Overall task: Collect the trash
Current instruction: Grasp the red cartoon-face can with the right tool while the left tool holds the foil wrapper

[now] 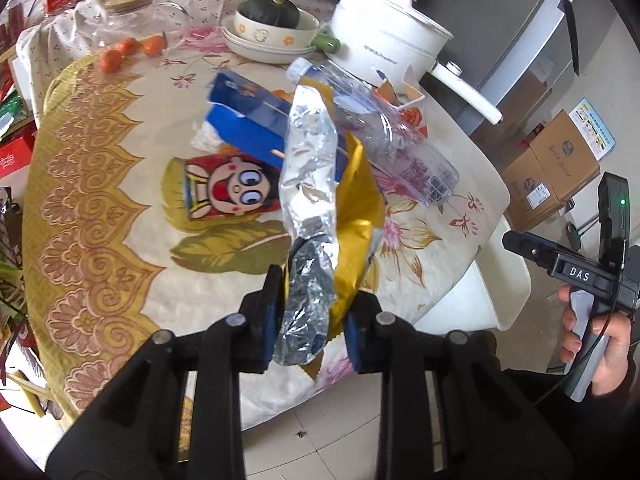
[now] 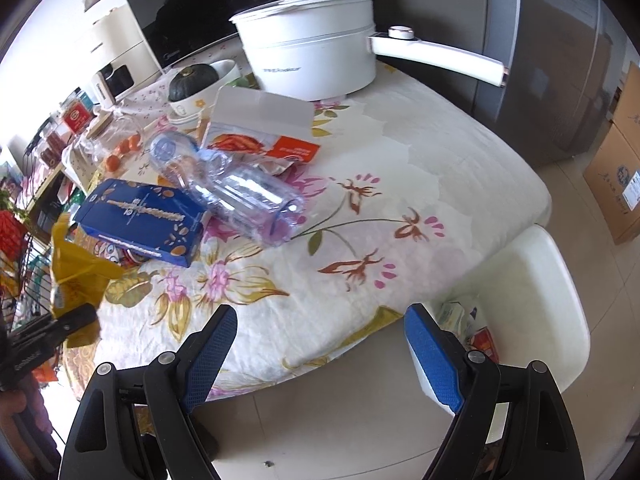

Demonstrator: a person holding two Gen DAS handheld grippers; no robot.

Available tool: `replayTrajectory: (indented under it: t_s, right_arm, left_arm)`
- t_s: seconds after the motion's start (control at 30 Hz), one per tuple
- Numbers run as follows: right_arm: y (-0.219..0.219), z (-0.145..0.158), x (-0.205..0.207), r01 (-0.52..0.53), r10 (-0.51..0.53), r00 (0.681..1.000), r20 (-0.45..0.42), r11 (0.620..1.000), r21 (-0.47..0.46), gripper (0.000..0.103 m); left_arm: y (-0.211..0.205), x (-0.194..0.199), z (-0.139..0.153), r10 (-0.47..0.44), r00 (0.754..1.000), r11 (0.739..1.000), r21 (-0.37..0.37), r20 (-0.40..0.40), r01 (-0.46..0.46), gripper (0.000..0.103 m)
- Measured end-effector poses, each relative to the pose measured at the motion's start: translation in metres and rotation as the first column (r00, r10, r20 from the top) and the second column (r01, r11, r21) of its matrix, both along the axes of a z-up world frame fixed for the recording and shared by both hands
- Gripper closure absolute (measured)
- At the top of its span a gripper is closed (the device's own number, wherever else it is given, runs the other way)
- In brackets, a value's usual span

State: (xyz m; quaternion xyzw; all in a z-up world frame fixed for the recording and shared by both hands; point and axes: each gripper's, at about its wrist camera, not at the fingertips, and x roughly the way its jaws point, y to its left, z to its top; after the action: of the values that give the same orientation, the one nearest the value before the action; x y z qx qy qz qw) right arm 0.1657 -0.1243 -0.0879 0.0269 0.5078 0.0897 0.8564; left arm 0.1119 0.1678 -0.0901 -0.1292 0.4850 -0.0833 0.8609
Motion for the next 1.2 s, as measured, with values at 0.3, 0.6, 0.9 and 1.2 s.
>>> replayTrajectory:
  t_s: [0.3,0.6,0.9,1.2]
  right_arm:
    - [0.075,-0.010,-0.006,-0.075,0.073,0.997,0.031,0.995,0.067,0.016]
    - [0.185,-0.035,-0.012,-0.162,0.150,0.983,0.110,0.980,0.114,0.013]
    - [0.254,-0.054,0.011,-0.155,0.149,0.975,0.165,0.988,0.020,0.010]
    - [0.272,-0.065,0.026,-0.106,0.115,0.976,0.187,0.993,-0.059,0.006]
  left_arm:
    - [0.059,-0.021,0.005,0.126,0.991,0.989,0.068,0.041,-0.129,0.074]
    - [0.105,-0.037,-0.001,0.189,0.981,0.980,0.058,0.038,-0.191,0.074]
    - [0.131,-0.050,-0.011,0.197,0.980,0.979,0.054,0.013,-0.198,0.074]
    - [0.127,-0.045,-0.018,0.155,0.988,0.987,0.053,-0.008,-0.154,0.074]
